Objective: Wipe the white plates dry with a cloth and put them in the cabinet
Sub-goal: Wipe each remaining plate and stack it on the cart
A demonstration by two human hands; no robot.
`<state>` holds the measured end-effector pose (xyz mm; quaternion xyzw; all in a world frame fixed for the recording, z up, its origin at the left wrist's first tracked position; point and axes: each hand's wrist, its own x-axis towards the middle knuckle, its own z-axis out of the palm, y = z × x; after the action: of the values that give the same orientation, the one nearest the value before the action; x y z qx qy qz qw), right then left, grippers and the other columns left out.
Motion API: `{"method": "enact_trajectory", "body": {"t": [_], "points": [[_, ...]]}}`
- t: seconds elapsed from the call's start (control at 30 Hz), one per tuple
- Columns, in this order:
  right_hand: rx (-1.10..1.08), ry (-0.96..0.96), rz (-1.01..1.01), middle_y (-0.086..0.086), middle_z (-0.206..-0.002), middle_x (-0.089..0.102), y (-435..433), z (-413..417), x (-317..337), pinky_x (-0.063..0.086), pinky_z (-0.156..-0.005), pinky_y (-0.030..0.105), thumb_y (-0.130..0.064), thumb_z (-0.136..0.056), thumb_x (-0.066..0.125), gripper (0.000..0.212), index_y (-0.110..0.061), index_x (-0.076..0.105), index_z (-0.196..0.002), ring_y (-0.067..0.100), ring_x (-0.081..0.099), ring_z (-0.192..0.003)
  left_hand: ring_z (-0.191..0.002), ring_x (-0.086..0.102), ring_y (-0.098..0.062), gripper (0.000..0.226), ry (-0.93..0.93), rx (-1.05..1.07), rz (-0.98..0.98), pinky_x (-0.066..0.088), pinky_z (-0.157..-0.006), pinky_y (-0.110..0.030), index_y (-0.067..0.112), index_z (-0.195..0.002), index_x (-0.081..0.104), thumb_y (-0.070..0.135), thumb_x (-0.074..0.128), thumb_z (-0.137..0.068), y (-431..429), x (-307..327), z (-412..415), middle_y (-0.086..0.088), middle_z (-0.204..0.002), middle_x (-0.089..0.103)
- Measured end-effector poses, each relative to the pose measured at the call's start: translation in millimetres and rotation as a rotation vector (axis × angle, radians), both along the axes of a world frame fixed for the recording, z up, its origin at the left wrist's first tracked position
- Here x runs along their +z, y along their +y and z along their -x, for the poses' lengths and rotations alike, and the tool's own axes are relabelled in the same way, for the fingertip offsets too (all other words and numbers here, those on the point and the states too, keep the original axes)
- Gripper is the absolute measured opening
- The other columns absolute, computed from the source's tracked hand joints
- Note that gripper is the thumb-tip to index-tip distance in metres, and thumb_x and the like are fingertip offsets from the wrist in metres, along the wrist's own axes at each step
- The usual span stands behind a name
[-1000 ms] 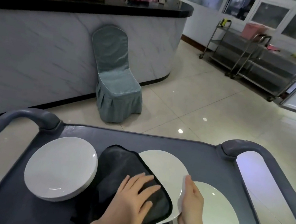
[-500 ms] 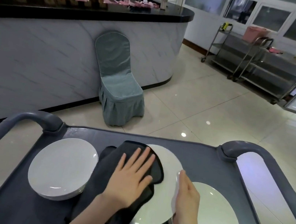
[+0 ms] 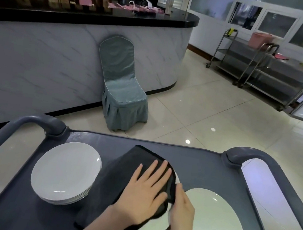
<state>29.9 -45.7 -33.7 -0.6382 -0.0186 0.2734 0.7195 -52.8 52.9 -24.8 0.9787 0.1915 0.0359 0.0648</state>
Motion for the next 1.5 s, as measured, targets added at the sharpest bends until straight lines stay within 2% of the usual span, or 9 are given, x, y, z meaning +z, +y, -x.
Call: {"method": "enact_trajectory", "body": {"t": [0.13, 0.37, 0.6, 0.77, 1.03, 1.1, 1.17, 1.33, 1.5], "points": [[-0.011, -0.024, -0.012, -0.005, -0.071, 0.076, -2, -14, 19, 0.050, -0.048, 0.015, -0.031, -0.098, 0.060, 0.029, -0.012, 0.075, -0.082, 0.005, 0.069, -0.060, -0.148, -0.026, -0.013, 0.064, 0.003, 0.094, 0.049, -0.014, -0.121, -0.044, 0.030, -0.154, -0.015, 0.052, 0.000, -0.096, 26, -8, 5, 0.010, -0.161, -0.026], [-0.097, -0.071, -0.065, -0.016, -0.068, 0.072, -10, -43, 30, 0.049, -0.048, 0.012, -0.034, -0.099, 0.058, 0.036, -0.017, 0.075, -0.071, 0.000, 0.066, -0.058, -0.139, 0.043, -0.030, 0.061, -0.007, 0.085, -0.041, 0.022, -0.105, -0.060, 0.017, -0.144, 0.051, 0.039, 0.042, -0.087, -10, -19, 39, -0.004, -0.154, 0.040], [-0.004, 0.081, 0.005, 0.005, -0.092, 0.079, -8, -9, 4, 0.057, -0.078, 0.036, -0.035, -0.099, 0.058, 0.032, -0.014, 0.080, -0.090, 0.018, 0.075, -0.087, -0.140, 0.043, -0.021, 0.059, 0.041, 0.016, -0.022, 0.025, -0.107, -0.056, 0.025, -0.144, 0.050, 0.041, 0.037, -0.088, -35, -8, 1, 0.003, -0.154, 0.042], [-0.027, 0.071, 0.027, 0.002, -0.078, 0.078, -9, -13, 14, 0.053, -0.053, 0.024, -0.035, -0.098, 0.060, 0.033, -0.011, 0.077, -0.083, 0.012, 0.073, -0.066, -0.151, -0.017, -0.017, 0.065, 0.051, 0.087, 0.054, -0.013, -0.119, -0.050, 0.029, -0.158, -0.003, 0.050, 0.005, -0.097, 11, -4, -7, 0.009, -0.163, -0.018], [-0.108, 0.003, -0.033, -0.005, -0.059, 0.062, -13, -41, 45, 0.050, -0.052, 0.016, -0.032, -0.096, 0.061, 0.040, -0.016, 0.062, -0.059, 0.013, 0.058, -0.050, -0.135, 0.048, -0.028, 0.063, -0.029, 0.085, -0.042, 0.025, -0.106, -0.053, 0.019, -0.142, 0.053, 0.042, 0.044, -0.084, -21, -19, 31, -0.004, -0.153, 0.041], [-0.098, -0.009, -0.023, -0.001, -0.068, 0.072, -13, -36, 44, 0.050, -0.066, 0.015, -0.034, -0.097, 0.060, 0.039, -0.002, 0.063, -0.075, 0.003, 0.054, -0.096, -0.135, 0.048, -0.026, 0.063, -0.050, 0.046, -0.028, 0.028, -0.105, -0.053, 0.023, -0.140, 0.055, 0.042, 0.046, -0.081, -40, -22, 30, -0.001, -0.152, 0.043], [-0.057, -0.019, -0.019, -0.012, -0.059, 0.064, -12, -24, 42, 0.047, -0.060, 0.016, -0.038, -0.096, 0.061, 0.042, -0.007, 0.063, -0.069, 0.002, 0.060, -0.053, -0.137, 0.046, -0.025, 0.063, -0.099, 0.020, -0.006, 0.029, -0.105, -0.051, 0.025, -0.141, 0.054, 0.042, 0.046, -0.081, -49, -16, 23, 0.000, -0.153, 0.043], [0.041, 0.012, -0.078, -0.001, -0.097, 0.079, -5, 9, 44, 0.054, -0.083, 0.033, -0.030, -0.101, 0.055, 0.029, -0.020, 0.081, -0.093, 0.011, 0.074, -0.092, -0.149, 0.024, -0.026, 0.065, -0.209, 0.064, -0.032, 0.020, -0.119, -0.057, 0.021, -0.155, 0.025, 0.040, 0.034, -0.094, -22, 20, -1, -0.001, -0.165, 0.019], [0.151, -0.205, -0.083, -0.005, -0.090, 0.079, -4, 14, 65, 0.052, -0.066, 0.012, -0.013, -0.096, 0.062, 0.022, -0.024, 0.081, -0.094, -0.001, 0.071, -0.081, -0.152, 0.006, -0.020, 0.064, -0.341, 0.087, 0.039, 0.004, -0.123, -0.048, 0.028, -0.157, 0.015, 0.043, 0.030, -0.097, 18, 34, -3, 0.004, -0.164, 0.013]]}}
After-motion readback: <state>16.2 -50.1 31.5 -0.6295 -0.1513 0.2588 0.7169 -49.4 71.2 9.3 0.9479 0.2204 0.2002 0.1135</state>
